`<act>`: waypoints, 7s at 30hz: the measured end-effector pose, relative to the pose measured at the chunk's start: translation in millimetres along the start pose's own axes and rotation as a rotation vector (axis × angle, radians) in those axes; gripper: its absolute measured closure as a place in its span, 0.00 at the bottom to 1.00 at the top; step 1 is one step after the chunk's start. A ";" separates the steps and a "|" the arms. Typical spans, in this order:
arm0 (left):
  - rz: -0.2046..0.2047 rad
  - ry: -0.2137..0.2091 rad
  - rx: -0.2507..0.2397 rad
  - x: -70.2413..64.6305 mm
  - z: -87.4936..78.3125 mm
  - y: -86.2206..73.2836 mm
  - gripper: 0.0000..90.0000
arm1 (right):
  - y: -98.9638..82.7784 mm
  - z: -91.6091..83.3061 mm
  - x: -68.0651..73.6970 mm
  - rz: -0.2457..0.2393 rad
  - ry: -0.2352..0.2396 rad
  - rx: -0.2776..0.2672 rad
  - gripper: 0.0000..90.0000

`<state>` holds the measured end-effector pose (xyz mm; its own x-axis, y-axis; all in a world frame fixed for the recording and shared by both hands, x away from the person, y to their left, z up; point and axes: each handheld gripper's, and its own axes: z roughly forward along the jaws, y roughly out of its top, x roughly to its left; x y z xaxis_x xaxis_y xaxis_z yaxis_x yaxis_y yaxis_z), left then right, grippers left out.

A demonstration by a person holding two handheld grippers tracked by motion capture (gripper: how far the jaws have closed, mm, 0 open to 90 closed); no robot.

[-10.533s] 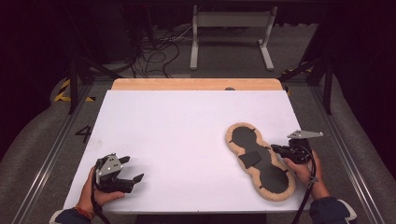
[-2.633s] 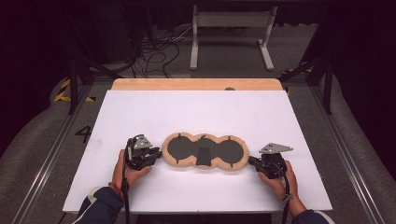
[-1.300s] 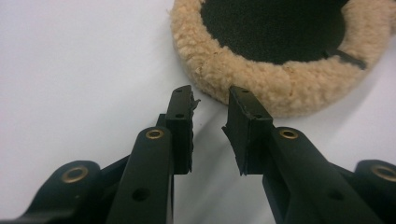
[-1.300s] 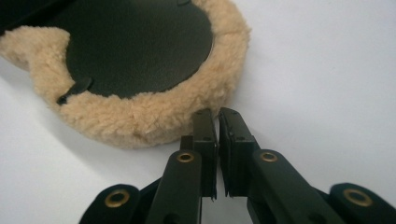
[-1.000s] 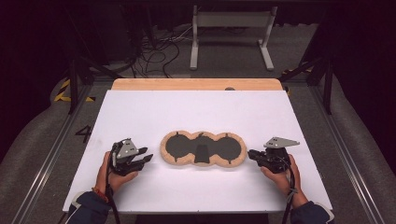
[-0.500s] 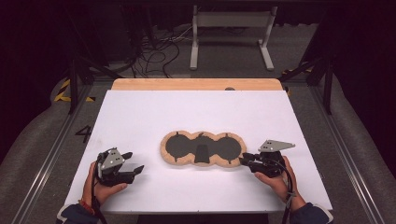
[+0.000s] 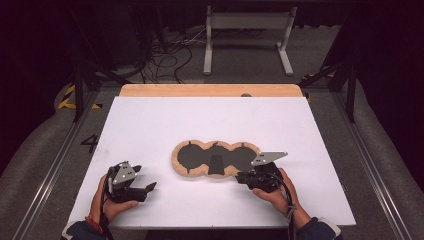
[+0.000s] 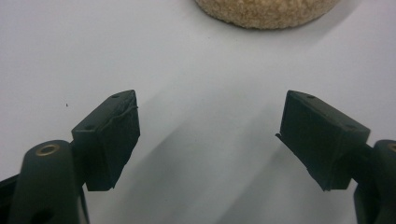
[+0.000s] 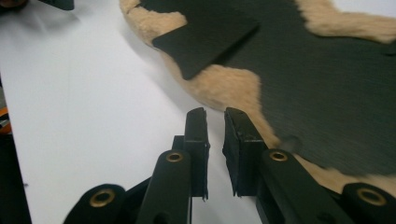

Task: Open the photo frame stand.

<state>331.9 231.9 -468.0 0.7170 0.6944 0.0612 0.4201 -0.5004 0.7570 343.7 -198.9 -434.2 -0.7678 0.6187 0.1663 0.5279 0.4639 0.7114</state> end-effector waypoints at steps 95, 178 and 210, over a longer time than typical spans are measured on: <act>-0.209 -0.254 -0.008 29.8 75.4 69.0 0.15 | 18.0 51.2 -23.8 0.492 0.326 -0.149 0.70; 0.056 -0.171 -0.110 -9.6 55.5 79.5 0.51 | 20.1 44.4 -11.8 0.193 0.203 -0.170 0.85; 0.097 -0.101 0.041 -28.1 79.2 74.9 0.46 | 15.0 39.9 -8.6 0.151 0.165 -0.161 0.91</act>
<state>387.3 134.0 -464.5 0.8067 0.5873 0.0659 0.3666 -0.5848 0.7236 372.7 -172.0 -452.2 -0.7401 0.5559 0.3784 0.5869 0.2593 0.7670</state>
